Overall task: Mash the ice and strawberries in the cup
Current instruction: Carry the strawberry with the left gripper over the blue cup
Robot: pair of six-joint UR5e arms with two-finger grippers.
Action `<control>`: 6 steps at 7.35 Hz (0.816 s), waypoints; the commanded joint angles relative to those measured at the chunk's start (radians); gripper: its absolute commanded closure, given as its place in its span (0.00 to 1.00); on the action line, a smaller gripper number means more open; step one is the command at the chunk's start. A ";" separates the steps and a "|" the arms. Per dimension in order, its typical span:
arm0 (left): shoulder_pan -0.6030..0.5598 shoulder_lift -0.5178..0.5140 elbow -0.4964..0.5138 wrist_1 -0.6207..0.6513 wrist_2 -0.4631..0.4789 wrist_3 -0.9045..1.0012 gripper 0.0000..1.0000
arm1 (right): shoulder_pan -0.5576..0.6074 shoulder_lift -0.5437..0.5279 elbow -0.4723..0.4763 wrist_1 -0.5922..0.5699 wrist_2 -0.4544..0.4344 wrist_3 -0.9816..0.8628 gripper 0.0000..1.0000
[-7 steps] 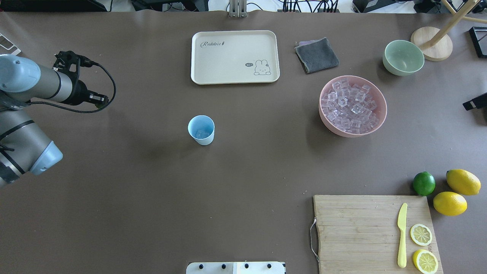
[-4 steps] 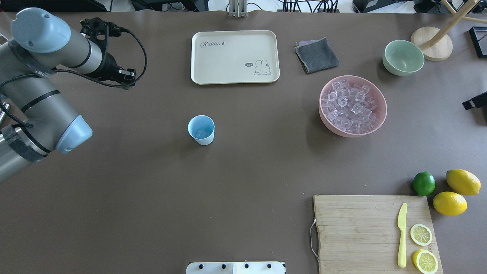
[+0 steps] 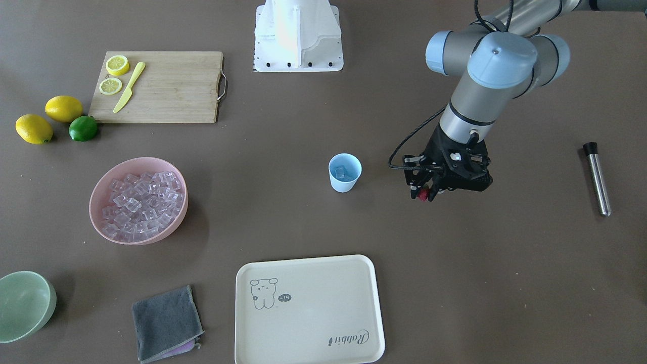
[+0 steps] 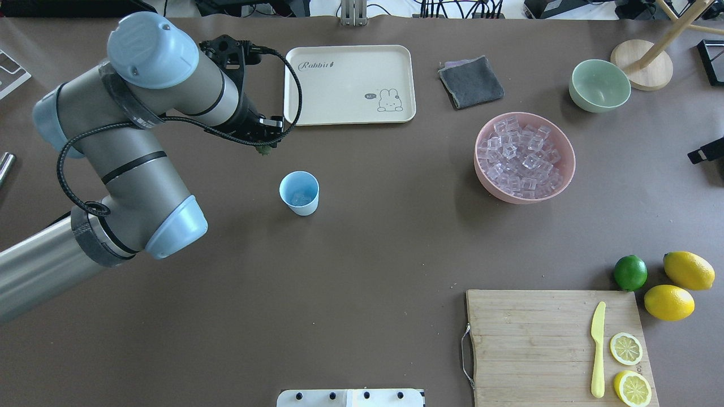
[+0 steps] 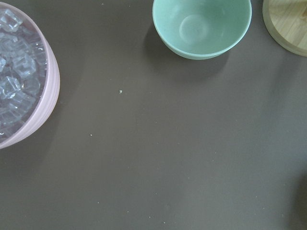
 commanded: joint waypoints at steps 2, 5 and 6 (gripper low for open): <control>0.094 -0.041 0.025 -0.002 0.076 -0.055 0.88 | 0.004 -0.054 -0.024 0.077 0.001 -0.028 0.05; 0.111 -0.021 0.039 -0.015 0.107 -0.047 0.41 | 0.006 -0.064 -0.033 0.113 0.001 -0.025 0.05; 0.114 -0.014 0.037 -0.016 0.137 -0.049 0.03 | 0.006 -0.062 -0.033 0.113 0.001 -0.020 0.05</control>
